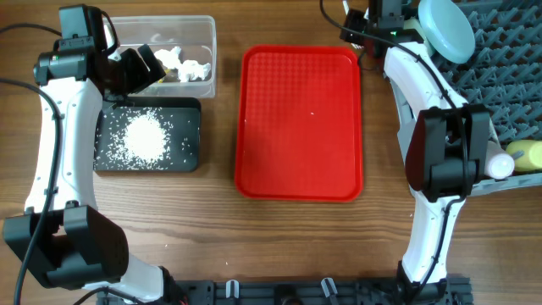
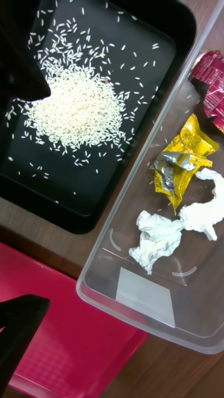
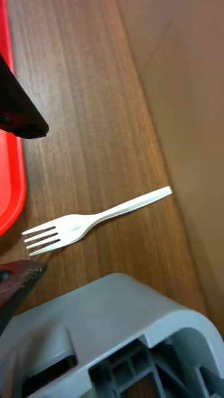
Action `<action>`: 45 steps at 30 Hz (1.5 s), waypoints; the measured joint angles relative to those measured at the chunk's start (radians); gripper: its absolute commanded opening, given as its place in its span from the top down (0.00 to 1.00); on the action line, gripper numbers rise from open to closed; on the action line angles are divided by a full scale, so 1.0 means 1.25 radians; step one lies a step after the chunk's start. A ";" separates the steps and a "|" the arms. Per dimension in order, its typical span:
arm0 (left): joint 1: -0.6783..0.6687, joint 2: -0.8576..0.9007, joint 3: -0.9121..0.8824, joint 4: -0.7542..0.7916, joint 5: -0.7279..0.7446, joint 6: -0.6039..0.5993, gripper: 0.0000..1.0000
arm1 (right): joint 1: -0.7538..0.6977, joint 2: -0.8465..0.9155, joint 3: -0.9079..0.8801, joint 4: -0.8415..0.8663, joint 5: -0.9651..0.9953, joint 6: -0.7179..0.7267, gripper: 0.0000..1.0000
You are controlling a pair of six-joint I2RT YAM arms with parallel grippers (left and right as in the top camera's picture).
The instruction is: Sort waste into correct bins and load items into the dishwasher rack
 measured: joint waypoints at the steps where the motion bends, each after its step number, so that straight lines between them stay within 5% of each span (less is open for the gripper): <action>1: 0.000 0.000 0.000 0.000 0.000 0.000 0.00 | 0.000 0.004 0.000 0.002 0.002 0.003 0.38; 10: 0.000 0.000 0.000 0.000 0.000 0.000 0.00 | 0.000 0.074 0.000 -0.011 0.044 0.052 0.42; 29: 0.000 0.000 0.000 0.000 0.000 0.000 0.00 | -0.022 0.118 0.000 0.042 0.030 0.164 0.72; 45: 0.000 0.000 0.000 0.000 0.000 0.000 0.00 | -0.023 0.118 0.002 0.038 0.017 0.171 0.74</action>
